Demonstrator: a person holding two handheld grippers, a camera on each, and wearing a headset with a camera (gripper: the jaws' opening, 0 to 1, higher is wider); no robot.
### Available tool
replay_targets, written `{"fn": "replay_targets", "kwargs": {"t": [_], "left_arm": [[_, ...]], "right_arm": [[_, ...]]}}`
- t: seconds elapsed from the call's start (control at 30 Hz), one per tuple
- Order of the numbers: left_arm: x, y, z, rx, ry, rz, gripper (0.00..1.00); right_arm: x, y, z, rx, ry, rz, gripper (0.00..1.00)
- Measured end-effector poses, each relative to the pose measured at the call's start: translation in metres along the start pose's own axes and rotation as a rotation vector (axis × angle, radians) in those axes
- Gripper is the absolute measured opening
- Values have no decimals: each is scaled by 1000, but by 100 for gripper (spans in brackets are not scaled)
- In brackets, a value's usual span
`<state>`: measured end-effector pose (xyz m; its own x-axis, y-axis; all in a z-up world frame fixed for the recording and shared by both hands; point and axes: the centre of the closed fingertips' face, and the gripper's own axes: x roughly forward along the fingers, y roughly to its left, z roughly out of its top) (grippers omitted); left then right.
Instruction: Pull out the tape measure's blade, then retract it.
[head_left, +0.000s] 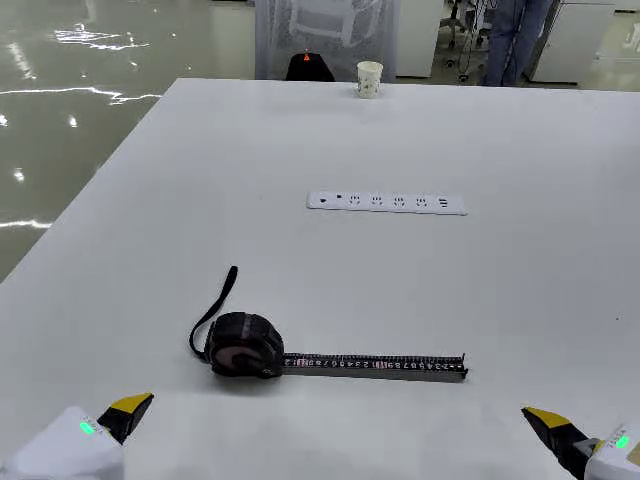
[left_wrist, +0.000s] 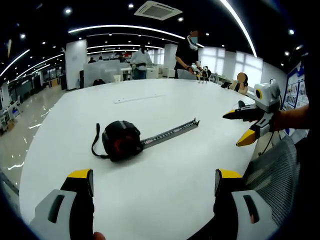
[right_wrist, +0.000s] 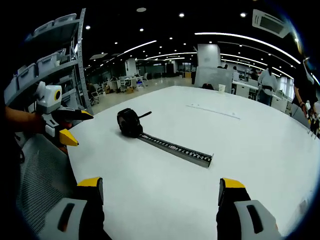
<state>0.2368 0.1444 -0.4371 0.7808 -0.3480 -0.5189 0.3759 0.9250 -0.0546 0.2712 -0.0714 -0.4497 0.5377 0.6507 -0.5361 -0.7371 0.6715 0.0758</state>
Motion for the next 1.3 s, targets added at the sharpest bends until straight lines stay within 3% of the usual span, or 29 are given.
{"fn": "replay_targets", "kwargs": {"t": [0.37, 1.3], "left_arm": [[-3, -5, 3, -14, -16, 30, 99], [-1, -8, 5, -37, -22, 59, 99]], "right_arm": [[2, 18, 5, 33, -12, 4, 99], [-1, 16, 12, 81, -40, -42, 99]]}}
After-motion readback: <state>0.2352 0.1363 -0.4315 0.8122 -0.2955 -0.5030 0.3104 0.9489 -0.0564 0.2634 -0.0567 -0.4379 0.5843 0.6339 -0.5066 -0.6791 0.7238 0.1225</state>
